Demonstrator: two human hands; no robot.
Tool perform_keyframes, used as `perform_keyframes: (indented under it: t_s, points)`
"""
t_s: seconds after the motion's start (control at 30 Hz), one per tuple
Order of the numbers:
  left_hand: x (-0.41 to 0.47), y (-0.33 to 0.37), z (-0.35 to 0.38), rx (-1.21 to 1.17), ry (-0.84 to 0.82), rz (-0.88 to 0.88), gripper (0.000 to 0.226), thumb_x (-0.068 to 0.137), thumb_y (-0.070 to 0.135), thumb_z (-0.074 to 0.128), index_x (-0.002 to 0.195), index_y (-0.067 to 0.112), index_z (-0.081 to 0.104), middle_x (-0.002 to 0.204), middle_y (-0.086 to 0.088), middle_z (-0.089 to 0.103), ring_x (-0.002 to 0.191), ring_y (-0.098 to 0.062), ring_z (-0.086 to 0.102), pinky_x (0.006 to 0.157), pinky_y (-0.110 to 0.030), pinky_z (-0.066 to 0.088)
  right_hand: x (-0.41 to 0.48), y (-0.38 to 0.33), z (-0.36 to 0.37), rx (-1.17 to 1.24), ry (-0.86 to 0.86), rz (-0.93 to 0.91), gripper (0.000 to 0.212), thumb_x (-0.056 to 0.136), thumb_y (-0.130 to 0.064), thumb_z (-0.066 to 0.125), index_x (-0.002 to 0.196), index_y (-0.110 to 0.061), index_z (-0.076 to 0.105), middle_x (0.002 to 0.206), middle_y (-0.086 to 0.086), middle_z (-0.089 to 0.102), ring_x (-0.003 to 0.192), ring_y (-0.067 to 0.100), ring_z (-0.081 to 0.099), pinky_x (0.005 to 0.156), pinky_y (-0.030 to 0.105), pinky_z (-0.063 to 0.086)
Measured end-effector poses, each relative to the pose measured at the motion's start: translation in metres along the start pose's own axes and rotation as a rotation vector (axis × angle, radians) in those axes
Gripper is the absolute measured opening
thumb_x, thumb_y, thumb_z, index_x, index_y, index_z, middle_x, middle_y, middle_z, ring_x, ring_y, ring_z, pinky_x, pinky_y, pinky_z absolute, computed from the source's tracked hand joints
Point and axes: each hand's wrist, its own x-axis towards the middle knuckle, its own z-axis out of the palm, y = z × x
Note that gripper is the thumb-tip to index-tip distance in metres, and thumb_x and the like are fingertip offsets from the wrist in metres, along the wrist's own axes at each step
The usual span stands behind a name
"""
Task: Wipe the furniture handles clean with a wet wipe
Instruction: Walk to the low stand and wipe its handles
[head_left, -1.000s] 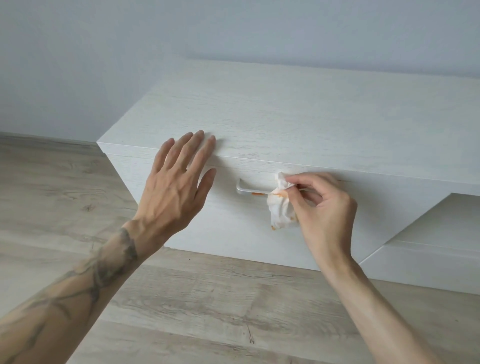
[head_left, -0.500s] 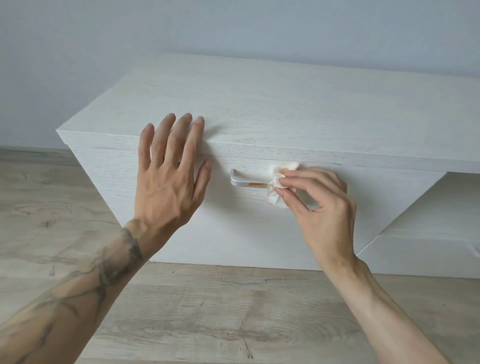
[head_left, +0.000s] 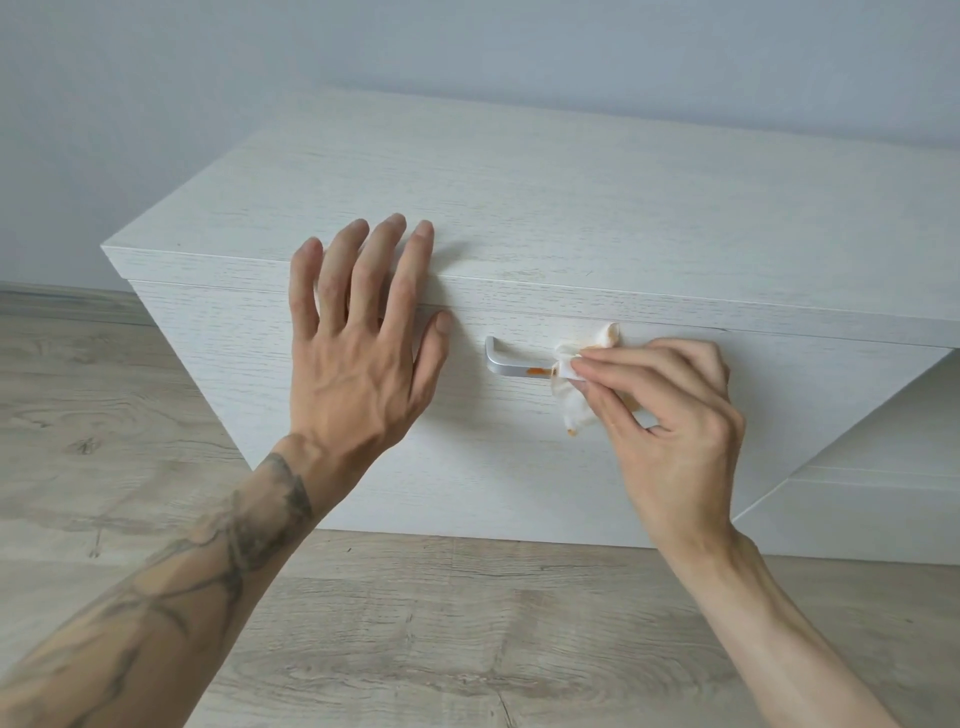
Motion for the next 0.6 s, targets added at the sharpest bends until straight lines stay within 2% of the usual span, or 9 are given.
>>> perform_keyframes:
  t_s: [0.17,0.3,0.5,0.6]
  points:
    - [-0.001,-0.002,0.002,-0.001,0.018,0.018,0.059,0.113,0.039,0.041,0.163,0.008,0.035,0.161,-0.017,0.045,0.149,-0.038,0.036,0.13,-0.053,0.015,0.003,-0.002,0.006,0.01,-0.005,-0.041,0.011,0.095,-0.021,0.083,0.105,-0.02,0.084,0.105,-0.013,0.077,0.093,0.02,0.059,0.082,0.053,0.049]
    - [-0.001,-0.001,0.004,-0.005,0.027,0.006,0.059,0.113,0.039,0.041,0.163,0.009,0.036,0.161,-0.017,0.045,0.149,-0.038,0.036,0.13,-0.053,0.013,-0.001,0.004,-0.001,-0.002,0.005,0.012,0.01,0.095,-0.023,0.082,0.105,-0.02,0.084,0.105,-0.013,0.077,0.095,0.021,0.056,0.081,0.057,0.048]
    - [-0.001,-0.002,0.007,-0.003,0.05,0.018,0.059,0.112,0.039,0.043,0.162,0.009,0.036,0.16,-0.018,0.047,0.149,-0.038,0.035,0.13,-0.052,0.012,0.007,-0.007,0.014,0.064,-0.044,-0.03,0.01,0.095,-0.024,0.084,0.104,-0.021,0.085,0.103,-0.015,0.078,0.095,0.024,0.056,0.081,0.059,0.051]
    - [-0.001,-0.002,0.008,-0.004,0.051,0.017,0.059,0.112,0.04,0.042,0.162,0.009,0.037,0.16,-0.018,0.047,0.148,-0.038,0.036,0.13,-0.052,0.012,-0.001,0.003,0.001,0.018,-0.008,0.037,0.01,0.095,-0.026,0.083,0.103,-0.021,0.084,0.104,-0.014,0.078,0.097,0.028,0.056,0.081,0.06,0.048]
